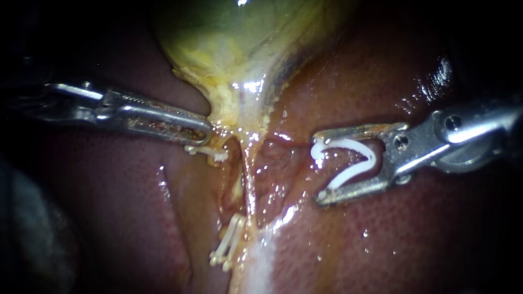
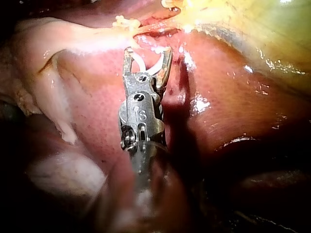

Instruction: Clipping first clip right tube

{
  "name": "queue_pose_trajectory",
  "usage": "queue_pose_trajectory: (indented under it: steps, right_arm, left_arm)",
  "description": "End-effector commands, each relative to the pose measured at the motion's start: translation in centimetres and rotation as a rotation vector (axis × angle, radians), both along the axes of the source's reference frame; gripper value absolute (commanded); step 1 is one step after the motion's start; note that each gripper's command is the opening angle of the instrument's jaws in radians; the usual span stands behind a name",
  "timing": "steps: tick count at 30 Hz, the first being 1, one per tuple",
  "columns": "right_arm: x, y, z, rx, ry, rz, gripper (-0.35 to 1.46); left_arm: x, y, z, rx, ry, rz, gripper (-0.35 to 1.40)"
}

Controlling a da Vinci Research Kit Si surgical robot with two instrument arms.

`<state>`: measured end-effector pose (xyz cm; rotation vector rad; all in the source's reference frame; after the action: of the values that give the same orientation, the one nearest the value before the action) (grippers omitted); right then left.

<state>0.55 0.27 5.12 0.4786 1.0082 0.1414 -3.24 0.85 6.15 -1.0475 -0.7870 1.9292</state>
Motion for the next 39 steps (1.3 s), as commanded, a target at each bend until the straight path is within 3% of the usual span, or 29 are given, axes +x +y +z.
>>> queue_pose_trajectory:
  steps: [1,5,9,13,18,28,34,39]
  right_arm:
    - [0.00,0.00,0.00,0.000,0.000,0.000,0.50]
    - [0.00,0.00,0.00,0.000,0.000,0.000,0.50]
    - [0.00,0.00,0.00,0.000,0.000,0.000,0.50]
    - [0.00,0.00,0.00,0.000,0.000,0.000,0.50]
    - [0.00,0.00,0.00,0.000,0.000,0.000,0.50]
    - [0.02,-0.02,-0.03,0.006,0.006,-0.008,0.50]
    - [0.23,-0.07,-0.10,0.013,0.022,-0.018,0.50]
    - [0.47,-0.09,-0.11,0.100,0.001,0.027,0.50]
  left_arm:
    - [0.00,0.00,0.00,0.000,0.000,0.000,-0.35]
    - [0.06,0.04,-0.05,0.009,-0.003,0.002,-0.35]
    - [0.27,0.18,-0.25,0.015,-0.003,0.003,-0.35]
    - [0.56,0.38,-0.55,0.012,-0.005,-0.032,-0.35]
    - [0.76,0.55,-0.79,0.016,-0.019,-0.064,-0.35]
    - [0.77,0.52,-0.93,0.024,-0.019,-0.077,-0.35]
    - [0.77,0.50,-0.92,0.023,-0.018,-0.078,-0.35]
    - [0.76,0.50,-0.93,0.023,-0.018,-0.079,-0.35]
